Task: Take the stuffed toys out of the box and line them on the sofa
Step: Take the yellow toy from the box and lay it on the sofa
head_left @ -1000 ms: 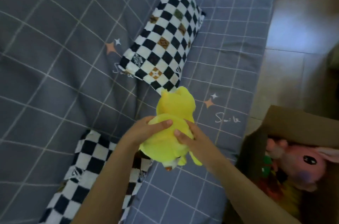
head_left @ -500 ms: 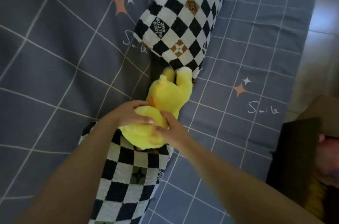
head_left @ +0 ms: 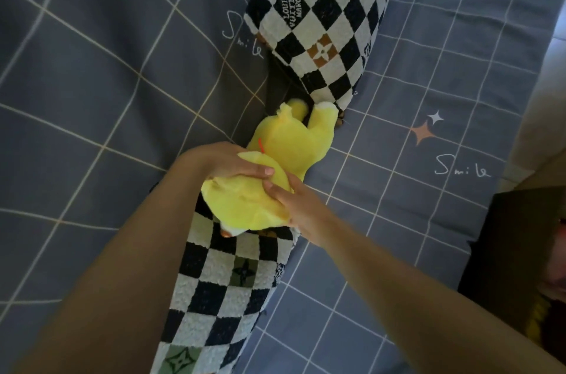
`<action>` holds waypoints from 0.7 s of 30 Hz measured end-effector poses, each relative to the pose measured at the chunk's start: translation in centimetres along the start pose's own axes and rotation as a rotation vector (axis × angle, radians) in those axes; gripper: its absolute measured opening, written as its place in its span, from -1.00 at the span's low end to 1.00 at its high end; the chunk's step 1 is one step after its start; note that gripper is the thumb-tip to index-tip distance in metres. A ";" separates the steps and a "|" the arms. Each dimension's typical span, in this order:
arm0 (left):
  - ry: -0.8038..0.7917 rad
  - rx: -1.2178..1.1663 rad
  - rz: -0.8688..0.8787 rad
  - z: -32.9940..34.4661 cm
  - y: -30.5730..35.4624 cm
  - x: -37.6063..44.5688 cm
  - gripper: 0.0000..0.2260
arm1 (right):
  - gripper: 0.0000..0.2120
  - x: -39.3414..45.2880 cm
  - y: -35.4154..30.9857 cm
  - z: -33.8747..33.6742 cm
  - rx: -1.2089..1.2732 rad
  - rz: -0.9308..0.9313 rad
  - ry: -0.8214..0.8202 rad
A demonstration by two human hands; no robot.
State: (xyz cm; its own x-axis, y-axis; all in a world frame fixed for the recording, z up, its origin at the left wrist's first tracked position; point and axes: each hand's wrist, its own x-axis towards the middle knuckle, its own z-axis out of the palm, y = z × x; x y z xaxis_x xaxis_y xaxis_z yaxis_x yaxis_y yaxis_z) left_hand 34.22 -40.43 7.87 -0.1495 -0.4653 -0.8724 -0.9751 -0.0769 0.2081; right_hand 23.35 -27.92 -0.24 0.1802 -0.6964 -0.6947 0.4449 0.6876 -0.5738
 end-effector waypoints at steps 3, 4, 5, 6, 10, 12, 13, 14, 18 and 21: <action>0.000 -0.056 -0.008 0.3 0.1 0.4 -0.47 | -0.43 0.1 0.3 -0.4 0.017 0.008 -0.018; 0.013 -0.086 0.001 0.6 0.0 0.7 -0.46 | -0.44 0.2 0.5 -0.6 0.035 0.001 0.002; 0.033 -0.103 0.004 0.9 -0.1 0.8 -0.44 | -0.43 0.3 0.5 -0.5 0.048 -0.008 0.031; 0.055 -0.119 0.002 1.2 -0.2 1.0 -0.41 | -0.41 0.3 0.7 -0.5 0.049 -0.015 0.057; 0.083 -0.128 0.019 1.6 -0.1 1.2 -0.37 | -0.47 -0.4 0.4 -0.7 0.007 -0.050 0.077; 0.121 -0.128 0.051 1.7 0.0 1.0 -0.39 | -0.51 -0.6 0.3 -1.0 0.000 -0.079 0.074; 0.153 -0.108 0.071 2.0 -0.1 0.9 -0.38 | -0.51 -0.8 0.3 -1.1 0.000 -0.087 0.075; 0.199 -0.069 0.087 2.3 0.0 0.8 -0.37 | -0.50 -0.9 0.4 -1.3 -0.002 -0.096 0.073; 0.430 0.048 0.139 3.3 1.1 -0.7 -0.47 | -0.48 -1.7 0.7 -1.6 -0.056 -0.109 0.089; 0.570 0.075 0.224 5.4 3.0 -1.9 -0.60 | -0.47 -2.5 0.9 -2.7 -0.024 -0.080 0.162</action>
State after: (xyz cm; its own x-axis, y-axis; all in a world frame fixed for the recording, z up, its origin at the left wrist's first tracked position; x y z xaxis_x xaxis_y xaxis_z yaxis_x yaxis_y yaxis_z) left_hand 30.69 -35.01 7.79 -0.2609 -0.8627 -0.4333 -0.9421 0.1296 0.3091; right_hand 20.97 -24.99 -0.19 0.0011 -0.7080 -0.7062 0.4306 0.6377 -0.6386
